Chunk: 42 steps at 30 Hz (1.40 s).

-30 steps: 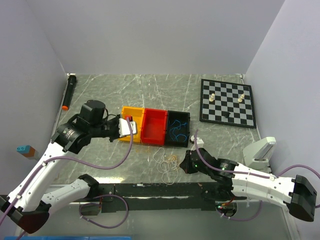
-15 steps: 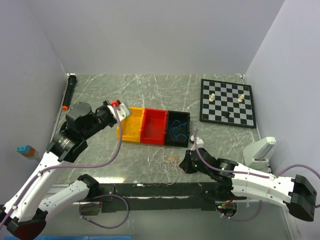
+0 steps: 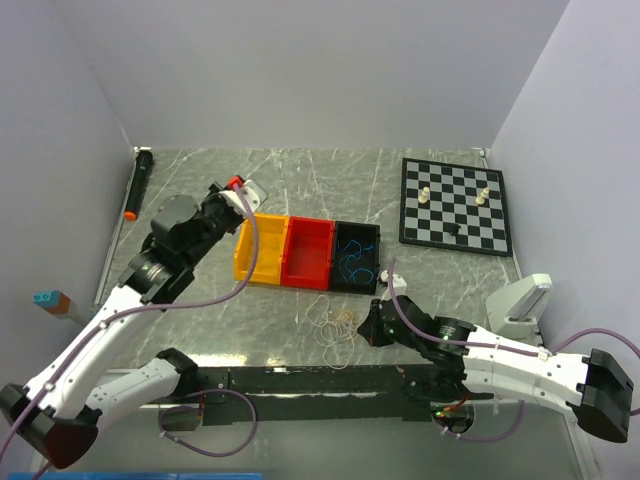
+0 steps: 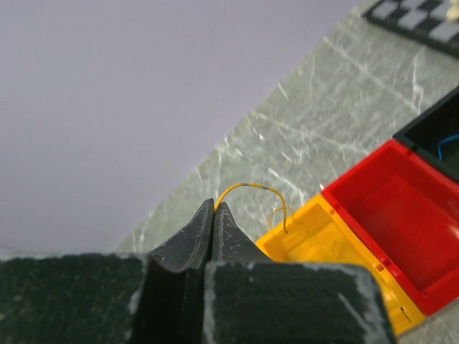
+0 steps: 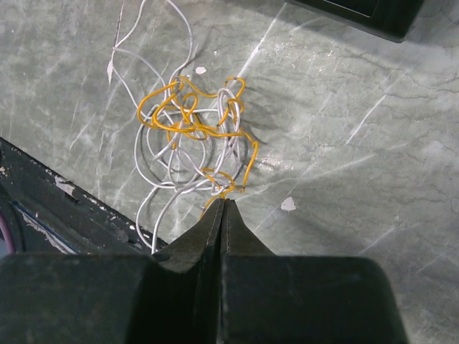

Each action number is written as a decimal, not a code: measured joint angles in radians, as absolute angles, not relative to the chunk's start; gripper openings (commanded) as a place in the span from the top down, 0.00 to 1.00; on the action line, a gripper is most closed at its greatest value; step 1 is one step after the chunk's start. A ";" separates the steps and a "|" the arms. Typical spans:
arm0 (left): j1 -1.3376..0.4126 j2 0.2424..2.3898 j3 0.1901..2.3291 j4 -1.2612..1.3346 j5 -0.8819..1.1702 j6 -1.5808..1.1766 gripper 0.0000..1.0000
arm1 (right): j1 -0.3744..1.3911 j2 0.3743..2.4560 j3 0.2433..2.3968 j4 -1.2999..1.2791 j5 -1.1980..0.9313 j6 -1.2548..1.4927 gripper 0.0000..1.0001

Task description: Untangle the cables

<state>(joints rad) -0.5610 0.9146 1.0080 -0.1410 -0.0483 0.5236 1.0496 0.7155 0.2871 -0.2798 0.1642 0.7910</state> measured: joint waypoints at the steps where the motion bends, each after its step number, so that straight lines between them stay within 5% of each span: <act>1: -0.559 0.928 1.000 -0.135 -0.052 0.521 0.99 | 1.050 0.714 0.287 -0.279 0.164 0.791 1.00; 4: -0.550 0.979 0.962 -0.116 -0.059 0.519 0.98 | 1.050 0.708 0.286 -0.279 0.164 0.791 1.00; 7: -0.538 1.039 0.915 -0.101 -0.068 0.519 0.74 | 1.050 0.699 0.286 -0.277 0.164 0.791 1.00; 16: -0.468 1.259 0.991 -0.162 -0.027 0.477 0.44 | 1.050 0.692 0.286 -0.256 0.163 0.779 1.00; 20: -0.464 1.271 1.060 -0.209 0.031 0.469 0.05 | 1.050 0.691 0.286 -0.239 0.157 0.772 1.00; 27: -0.492 1.249 1.134 -0.385 0.315 0.483 0.03 | 1.050 0.687 0.286 -0.200 0.133 0.740 1.00; 35: -0.802 1.209 1.108 -0.561 0.530 0.584 0.01 | 1.050 0.687 0.292 -0.143 0.085 0.694 1.00; 42: -0.899 1.330 0.998 -0.556 0.546 0.602 0.17 | 1.050 0.706 0.295 -0.115 0.058 0.668 1.00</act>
<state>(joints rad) -0.8993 1.3296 0.9981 -0.5564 0.5461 0.6018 1.0496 0.7055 0.2955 -0.1154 0.0578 0.6678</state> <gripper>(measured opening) 0.901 0.007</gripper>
